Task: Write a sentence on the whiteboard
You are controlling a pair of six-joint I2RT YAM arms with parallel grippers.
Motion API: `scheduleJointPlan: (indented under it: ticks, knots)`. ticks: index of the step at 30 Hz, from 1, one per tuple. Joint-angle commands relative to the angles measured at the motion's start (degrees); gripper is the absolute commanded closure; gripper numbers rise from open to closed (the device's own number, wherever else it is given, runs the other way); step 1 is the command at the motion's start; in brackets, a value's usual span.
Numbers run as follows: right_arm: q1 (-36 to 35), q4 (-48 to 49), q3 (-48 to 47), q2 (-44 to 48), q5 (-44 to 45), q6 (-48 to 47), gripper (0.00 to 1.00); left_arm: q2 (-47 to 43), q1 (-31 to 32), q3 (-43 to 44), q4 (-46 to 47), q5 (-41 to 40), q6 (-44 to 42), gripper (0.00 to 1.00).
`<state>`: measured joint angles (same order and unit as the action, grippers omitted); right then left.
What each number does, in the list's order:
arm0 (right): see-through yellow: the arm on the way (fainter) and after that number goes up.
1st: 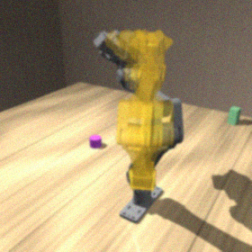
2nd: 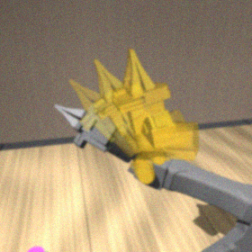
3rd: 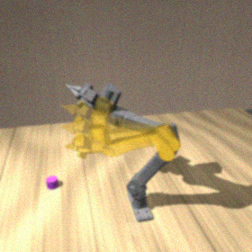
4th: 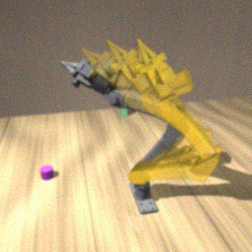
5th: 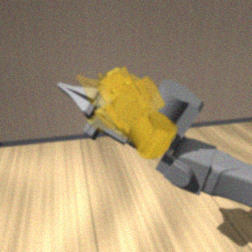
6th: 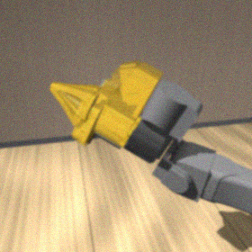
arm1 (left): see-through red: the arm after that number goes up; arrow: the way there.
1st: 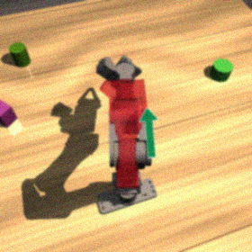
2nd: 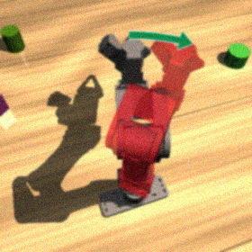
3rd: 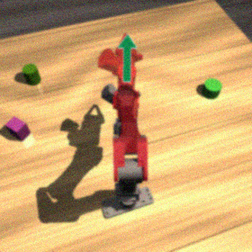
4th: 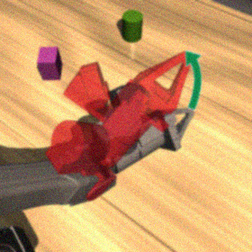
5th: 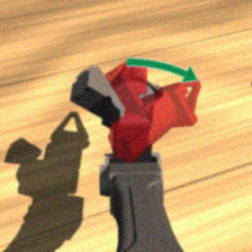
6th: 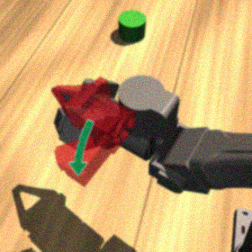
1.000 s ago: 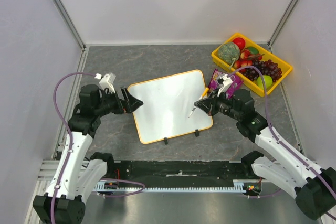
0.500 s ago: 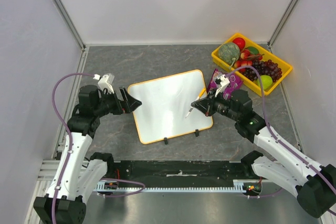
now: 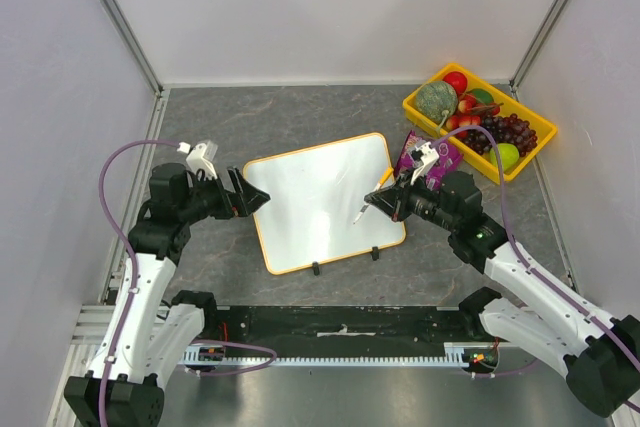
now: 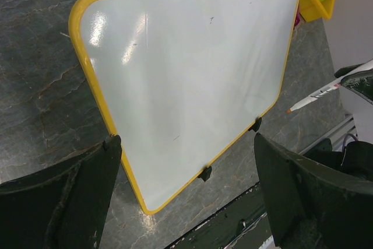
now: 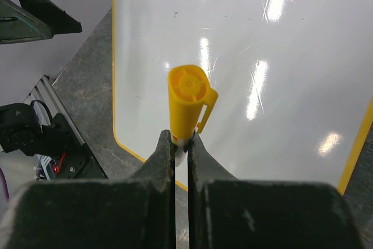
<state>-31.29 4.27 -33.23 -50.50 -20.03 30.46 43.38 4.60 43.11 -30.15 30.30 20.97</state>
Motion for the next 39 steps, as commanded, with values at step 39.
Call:
scheduleJointPlan:
  ticks: [39]
  knots:
    - [-0.79, 0.12, 0.01, 2.69, 1.66, -1.19, 1.00, 1.18, -0.29, 0.57, 0.01, -1.39, -1.81, 0.00]
